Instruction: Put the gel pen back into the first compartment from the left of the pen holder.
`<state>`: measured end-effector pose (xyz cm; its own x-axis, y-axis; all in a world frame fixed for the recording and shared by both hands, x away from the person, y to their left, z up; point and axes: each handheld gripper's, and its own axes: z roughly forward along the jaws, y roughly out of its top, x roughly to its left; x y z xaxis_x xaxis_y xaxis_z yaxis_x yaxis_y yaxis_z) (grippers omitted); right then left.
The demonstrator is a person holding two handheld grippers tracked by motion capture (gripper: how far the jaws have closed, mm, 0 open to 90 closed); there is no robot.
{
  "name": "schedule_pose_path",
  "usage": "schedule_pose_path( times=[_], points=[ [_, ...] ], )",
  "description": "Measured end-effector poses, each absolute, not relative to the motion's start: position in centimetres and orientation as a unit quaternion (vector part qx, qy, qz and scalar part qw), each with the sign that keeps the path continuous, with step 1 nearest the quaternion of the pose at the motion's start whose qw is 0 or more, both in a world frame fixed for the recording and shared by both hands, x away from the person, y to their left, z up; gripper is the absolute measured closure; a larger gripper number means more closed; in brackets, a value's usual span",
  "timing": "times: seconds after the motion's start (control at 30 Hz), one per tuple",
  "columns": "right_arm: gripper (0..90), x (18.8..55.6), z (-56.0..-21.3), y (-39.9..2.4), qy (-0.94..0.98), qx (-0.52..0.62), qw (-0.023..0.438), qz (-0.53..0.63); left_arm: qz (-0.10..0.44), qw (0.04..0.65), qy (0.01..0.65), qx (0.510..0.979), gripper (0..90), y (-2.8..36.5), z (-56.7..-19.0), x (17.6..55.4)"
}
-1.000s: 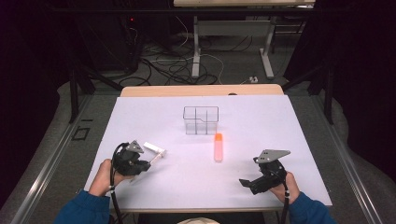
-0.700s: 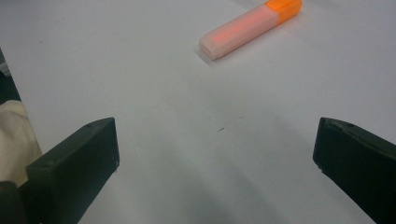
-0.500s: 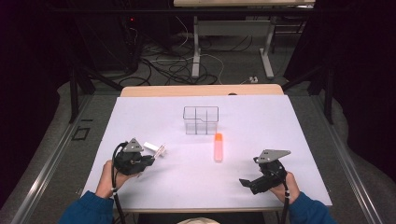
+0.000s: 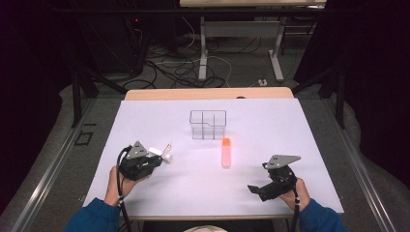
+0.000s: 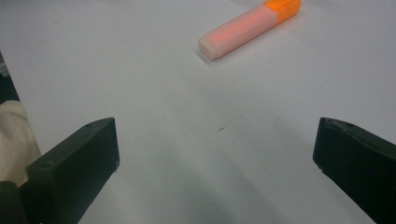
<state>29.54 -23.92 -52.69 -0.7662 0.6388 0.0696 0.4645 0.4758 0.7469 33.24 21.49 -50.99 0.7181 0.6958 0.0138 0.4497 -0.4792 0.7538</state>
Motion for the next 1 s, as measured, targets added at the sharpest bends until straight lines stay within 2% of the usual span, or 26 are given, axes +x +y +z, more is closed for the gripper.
schedule_pose_path(
  times=[0.23,1.0],
  points=[
    [0.0,29.6,-52.7,-23.9,0.852,0.326,0.108,0.396,0.183,0.412,0.342,0.824,79.6,21.3,-50.6,33.3],
    [0.0,29.7,-52.8,-23.9,0.849,0.328,0.113,0.398,0.209,0.433,0.326,0.814,79.6,18.7,-50.5,34.8]
  ],
)
